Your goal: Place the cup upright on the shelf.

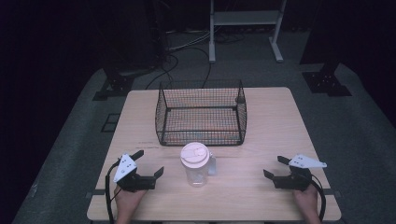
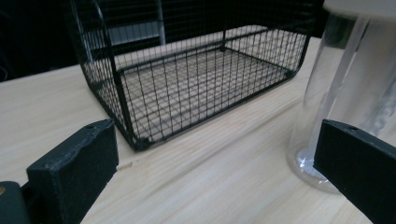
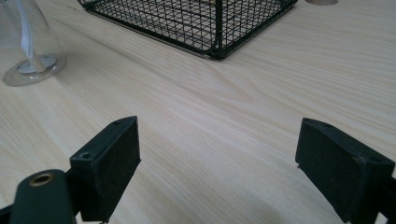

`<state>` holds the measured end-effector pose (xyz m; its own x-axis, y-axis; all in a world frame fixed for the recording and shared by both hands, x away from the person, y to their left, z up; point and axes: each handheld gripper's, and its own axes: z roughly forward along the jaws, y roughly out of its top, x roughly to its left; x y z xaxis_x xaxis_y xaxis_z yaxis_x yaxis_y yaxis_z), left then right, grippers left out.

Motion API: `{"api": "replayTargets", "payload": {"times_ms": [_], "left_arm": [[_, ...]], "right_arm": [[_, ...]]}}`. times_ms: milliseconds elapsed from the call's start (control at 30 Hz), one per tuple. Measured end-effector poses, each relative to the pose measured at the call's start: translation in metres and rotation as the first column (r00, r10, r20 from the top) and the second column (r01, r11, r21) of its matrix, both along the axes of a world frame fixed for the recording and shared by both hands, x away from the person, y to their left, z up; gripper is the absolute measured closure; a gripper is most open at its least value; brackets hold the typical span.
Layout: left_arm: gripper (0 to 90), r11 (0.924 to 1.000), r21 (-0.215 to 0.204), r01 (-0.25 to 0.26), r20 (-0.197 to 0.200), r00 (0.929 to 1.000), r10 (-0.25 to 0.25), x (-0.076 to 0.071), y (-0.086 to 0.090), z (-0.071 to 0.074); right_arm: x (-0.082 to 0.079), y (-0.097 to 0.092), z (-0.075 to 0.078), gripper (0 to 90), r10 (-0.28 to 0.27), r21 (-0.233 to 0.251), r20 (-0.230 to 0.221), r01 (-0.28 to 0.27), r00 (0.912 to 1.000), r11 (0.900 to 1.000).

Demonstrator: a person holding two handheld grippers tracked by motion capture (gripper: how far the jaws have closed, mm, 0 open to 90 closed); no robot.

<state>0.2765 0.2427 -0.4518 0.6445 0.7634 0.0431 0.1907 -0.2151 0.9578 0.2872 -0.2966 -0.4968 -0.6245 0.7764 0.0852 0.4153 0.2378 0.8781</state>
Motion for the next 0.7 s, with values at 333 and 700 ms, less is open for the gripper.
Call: {"api": "replayTargets", "payload": {"times_ms": [333,700], "left_arm": [[0.0,0.9945,0.009,0.105,-0.006,0.9945,-0.105,-0.002,-0.013,0.022],[0.0,0.9774,0.022,0.21,-0.004,0.9777,-0.21,-0.008,-0.026,0.045]], "right_arm": [[0.0,0.0,0.0,12.9,-0.001,-0.003,0.0,0.001,1.0,1.0],[0.0,0.0,0.0,12.9,0.0,-0.003,0.002,0.0,1.0,1.0]]}}
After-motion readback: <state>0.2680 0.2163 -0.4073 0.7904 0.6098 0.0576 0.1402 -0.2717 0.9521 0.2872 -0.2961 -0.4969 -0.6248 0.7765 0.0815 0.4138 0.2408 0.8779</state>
